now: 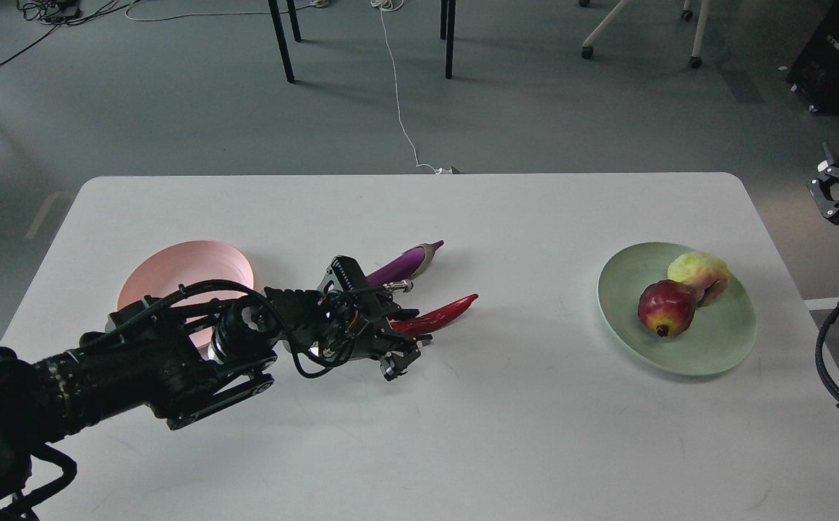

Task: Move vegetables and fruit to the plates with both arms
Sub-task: 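Grasp the red chili pepper with the left gripper, then carry the chili to the pink plate and release it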

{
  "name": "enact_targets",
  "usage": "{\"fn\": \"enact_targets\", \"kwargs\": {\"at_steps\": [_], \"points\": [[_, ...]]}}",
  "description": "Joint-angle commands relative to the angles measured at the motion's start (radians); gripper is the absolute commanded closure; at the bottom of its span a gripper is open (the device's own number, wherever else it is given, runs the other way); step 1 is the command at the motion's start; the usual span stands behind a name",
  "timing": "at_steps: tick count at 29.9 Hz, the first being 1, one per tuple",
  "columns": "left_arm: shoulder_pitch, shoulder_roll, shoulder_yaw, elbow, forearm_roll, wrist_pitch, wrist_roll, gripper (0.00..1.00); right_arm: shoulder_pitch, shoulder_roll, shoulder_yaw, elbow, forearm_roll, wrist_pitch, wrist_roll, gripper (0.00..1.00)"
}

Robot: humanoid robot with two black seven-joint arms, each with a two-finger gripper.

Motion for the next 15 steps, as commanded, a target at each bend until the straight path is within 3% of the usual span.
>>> {"fn": "enact_targets", "kwargs": {"at_steps": [1, 5, 11, 15], "points": [[0.002, 0.007, 0.000, -0.001, 0.000, 0.010, 0.000, 0.75, 0.002, 0.002, -0.001, -0.001, -0.001, 0.000, 0.000, 0.01], [-0.009, 0.047, -0.015, -0.047, 0.000, 0.028, -0.003, 0.86, 0.005, 0.002, -0.001, 0.000, -0.001, 0.000, 0.000, 0.01], [-0.014, 0.275, -0.101, -0.248, -0.014, 0.062, -0.001, 0.85, 0.010, -0.002, -0.001, -0.001, -0.001, 0.000, 0.000, 0.01], [-0.001, 0.436, -0.144, -0.277, -0.111, 0.065, -0.005, 0.83, 0.007, 0.000, -0.002, -0.012, -0.001, 0.000, 0.000, 0.01]]}}
